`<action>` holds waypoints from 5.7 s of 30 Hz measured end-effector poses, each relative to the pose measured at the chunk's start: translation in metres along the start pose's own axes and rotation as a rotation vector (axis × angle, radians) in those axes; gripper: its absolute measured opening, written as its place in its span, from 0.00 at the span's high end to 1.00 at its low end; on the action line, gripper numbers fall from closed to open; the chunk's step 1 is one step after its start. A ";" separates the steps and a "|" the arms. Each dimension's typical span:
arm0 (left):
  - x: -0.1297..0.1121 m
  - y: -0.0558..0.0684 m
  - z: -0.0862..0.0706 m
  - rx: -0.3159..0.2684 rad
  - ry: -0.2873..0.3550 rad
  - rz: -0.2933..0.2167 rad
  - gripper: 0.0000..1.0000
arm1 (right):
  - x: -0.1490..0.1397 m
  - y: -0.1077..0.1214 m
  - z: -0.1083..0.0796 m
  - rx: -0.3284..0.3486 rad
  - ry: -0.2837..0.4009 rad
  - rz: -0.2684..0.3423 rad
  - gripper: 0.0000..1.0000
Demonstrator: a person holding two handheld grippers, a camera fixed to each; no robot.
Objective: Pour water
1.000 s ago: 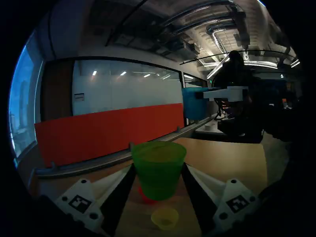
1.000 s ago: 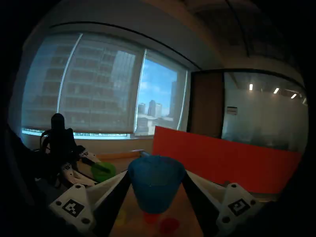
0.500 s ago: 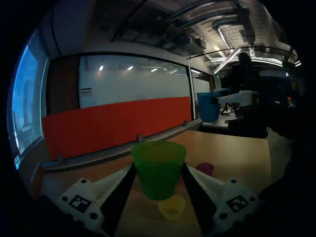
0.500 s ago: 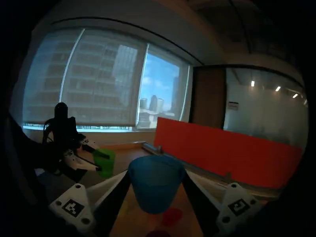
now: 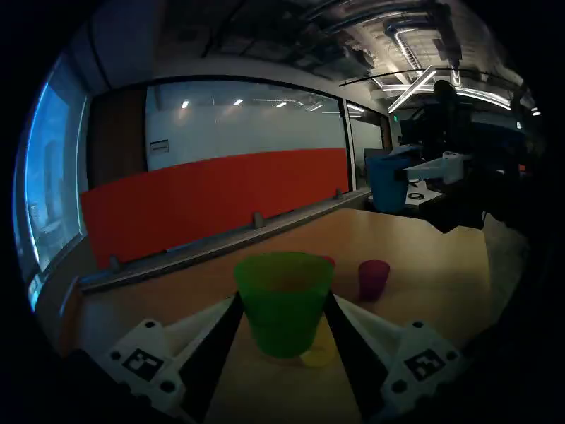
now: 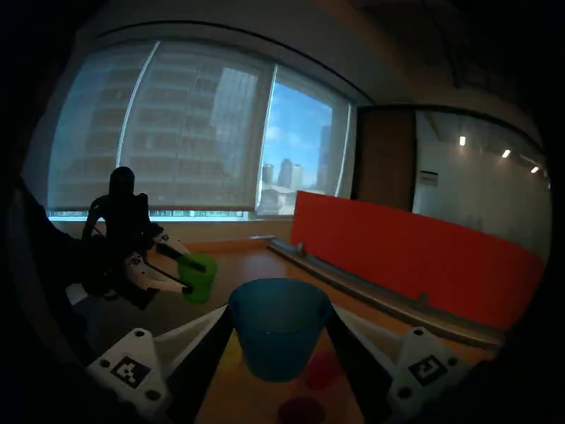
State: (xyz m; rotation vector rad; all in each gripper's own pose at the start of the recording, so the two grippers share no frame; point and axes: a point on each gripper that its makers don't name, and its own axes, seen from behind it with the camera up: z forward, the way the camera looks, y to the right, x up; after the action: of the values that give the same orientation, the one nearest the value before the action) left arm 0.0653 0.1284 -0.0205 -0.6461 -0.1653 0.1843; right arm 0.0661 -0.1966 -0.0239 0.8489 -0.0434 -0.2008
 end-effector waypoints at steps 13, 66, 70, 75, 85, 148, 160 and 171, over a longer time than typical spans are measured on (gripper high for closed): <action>-0.041 -0.002 0.001 0.003 -0.094 -0.005 0.19 | -0.032 -0.017 0.014 0.042 -0.046 -0.002 0.09; -0.151 0.007 0.011 -0.100 -0.407 -0.028 0.19 | -0.123 -0.053 0.046 0.141 -0.256 0.006 0.08; -0.156 0.008 0.010 -0.105 -0.415 -0.029 0.19 | -0.126 -0.054 0.047 0.140 -0.262 0.001 0.08; -0.158 0.008 0.008 -0.108 -0.413 -0.039 0.19 | -0.130 -0.053 0.048 0.140 -0.269 0.003 0.08; -0.163 0.008 0.001 -0.104 -0.414 -0.049 0.19 | -0.136 -0.058 0.053 0.145 -0.282 0.000 0.08; -0.174 -0.016 -0.046 0.000 -0.437 -0.050 0.07 | -0.230 -0.079 0.066 0.151 -0.434 0.004 0.08; -0.173 -0.019 -0.051 0.019 -0.438 -0.047 0.07 | -0.236 -0.080 0.055 0.142 -0.458 -0.008 0.00; -0.163 -0.029 -0.065 0.076 -0.414 -0.055 0.07 | -0.230 -0.081 0.027 0.116 -0.442 -0.015 0.00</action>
State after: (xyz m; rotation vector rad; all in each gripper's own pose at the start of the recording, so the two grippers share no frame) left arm -0.0757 0.0313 -0.0697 -0.5208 -0.5716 0.2689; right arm -0.1750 -0.2238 -0.0572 0.9079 -0.4659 -0.4005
